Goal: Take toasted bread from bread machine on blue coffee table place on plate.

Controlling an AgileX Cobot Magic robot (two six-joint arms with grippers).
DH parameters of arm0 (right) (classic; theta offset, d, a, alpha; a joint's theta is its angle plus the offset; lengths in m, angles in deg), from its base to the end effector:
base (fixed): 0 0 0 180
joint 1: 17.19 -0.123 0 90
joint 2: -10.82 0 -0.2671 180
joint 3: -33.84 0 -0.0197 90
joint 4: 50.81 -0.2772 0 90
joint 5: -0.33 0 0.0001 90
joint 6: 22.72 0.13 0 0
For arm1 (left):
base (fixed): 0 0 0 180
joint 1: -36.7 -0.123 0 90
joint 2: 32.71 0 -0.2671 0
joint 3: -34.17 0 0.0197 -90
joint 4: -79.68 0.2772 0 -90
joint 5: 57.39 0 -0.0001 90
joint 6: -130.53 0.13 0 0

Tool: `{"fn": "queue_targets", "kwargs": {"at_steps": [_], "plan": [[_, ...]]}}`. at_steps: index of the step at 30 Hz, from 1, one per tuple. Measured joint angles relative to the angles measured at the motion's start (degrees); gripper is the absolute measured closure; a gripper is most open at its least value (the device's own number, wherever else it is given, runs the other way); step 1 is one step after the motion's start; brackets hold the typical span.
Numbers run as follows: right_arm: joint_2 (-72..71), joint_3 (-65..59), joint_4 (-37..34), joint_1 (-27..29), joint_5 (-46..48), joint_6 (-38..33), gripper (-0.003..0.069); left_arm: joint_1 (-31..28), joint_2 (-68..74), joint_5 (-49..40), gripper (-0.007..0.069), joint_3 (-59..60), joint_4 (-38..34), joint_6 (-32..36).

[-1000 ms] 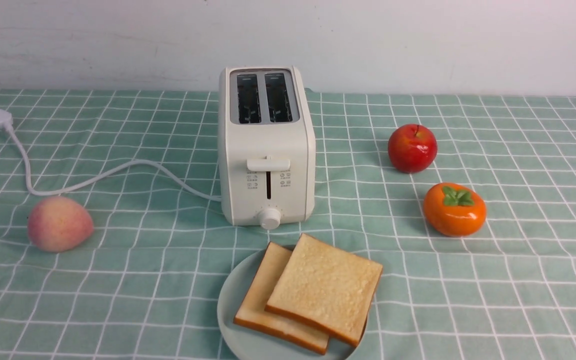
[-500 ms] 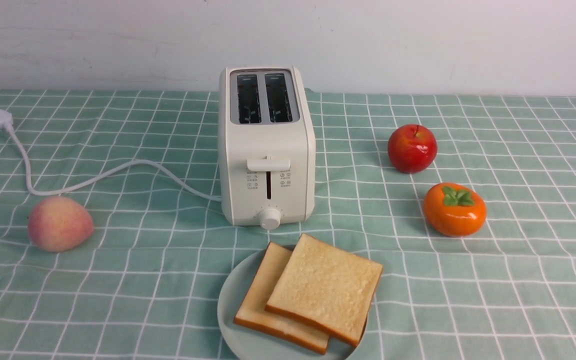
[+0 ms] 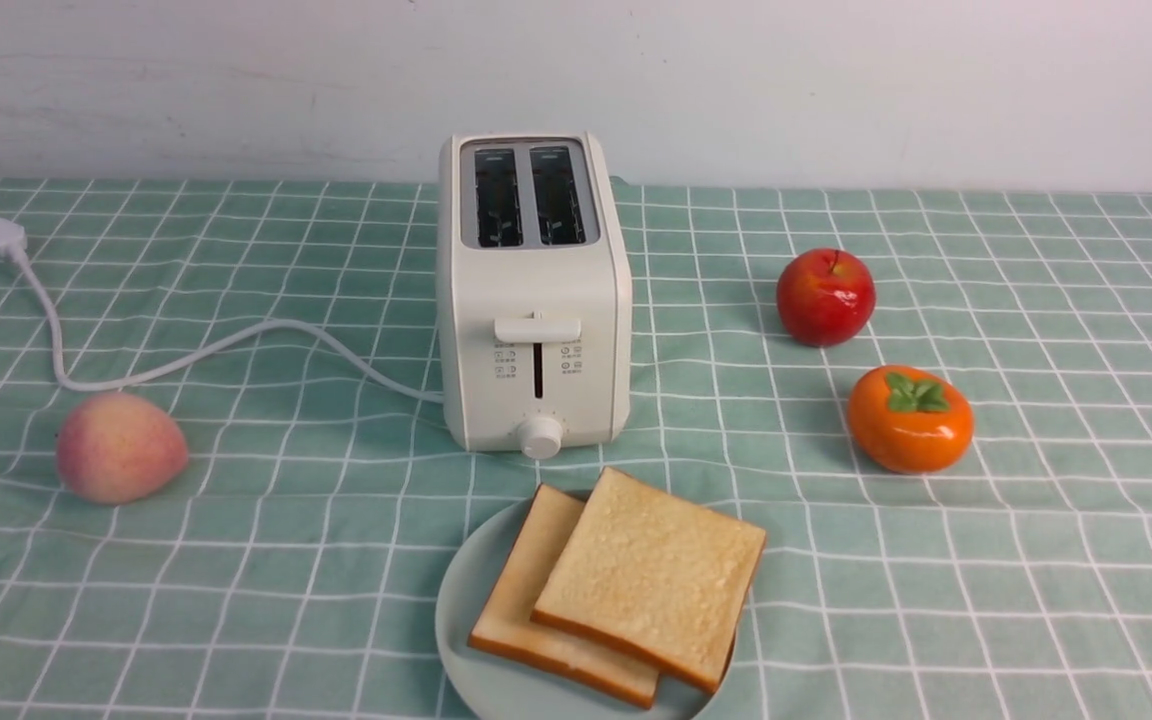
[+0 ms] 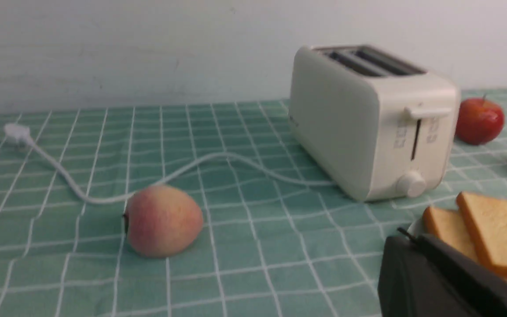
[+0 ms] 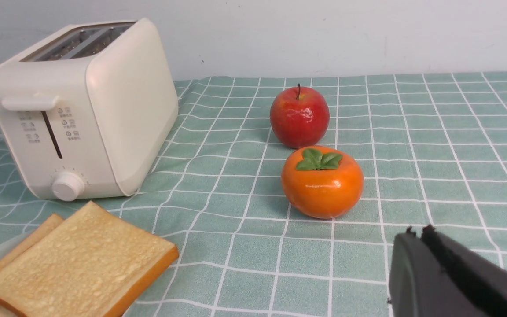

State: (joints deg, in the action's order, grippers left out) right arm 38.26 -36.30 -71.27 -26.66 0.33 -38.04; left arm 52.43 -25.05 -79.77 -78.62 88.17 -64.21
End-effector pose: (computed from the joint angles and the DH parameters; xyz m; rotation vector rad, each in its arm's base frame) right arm 0.1669 0.0279 0.2118 -0.0645 1.7055 0.1900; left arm 0.1238 -0.0273 0.2340 0.0889 1.6970 -0.2476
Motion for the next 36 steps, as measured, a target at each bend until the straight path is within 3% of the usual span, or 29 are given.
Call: {"fn": "queue_targets", "kwargs": {"at_steps": [4,8,15,36], "plan": [[-0.07,0.00,0.00,0.00,0.00,0.00,0.0641,-0.87,0.00,0.28,0.0638,5.67,0.44,-6.94],[-0.07,0.00,0.00,0.00,0.00,0.00,0.0637,-4.74,0.00,-0.48,0.0638,10.69,-3.22,-9.02],[-0.07,0.00,0.00,0.00,0.00,0.00,0.0630,-6.88,0.00,-0.80,0.0630,11.07,-4.70,-4.74],[-0.07,0.00,0.00,0.00,0.00,0.00,0.0597,-4.39,0.00,-0.69,0.0620,11.07,-4.67,-4.23]]}}
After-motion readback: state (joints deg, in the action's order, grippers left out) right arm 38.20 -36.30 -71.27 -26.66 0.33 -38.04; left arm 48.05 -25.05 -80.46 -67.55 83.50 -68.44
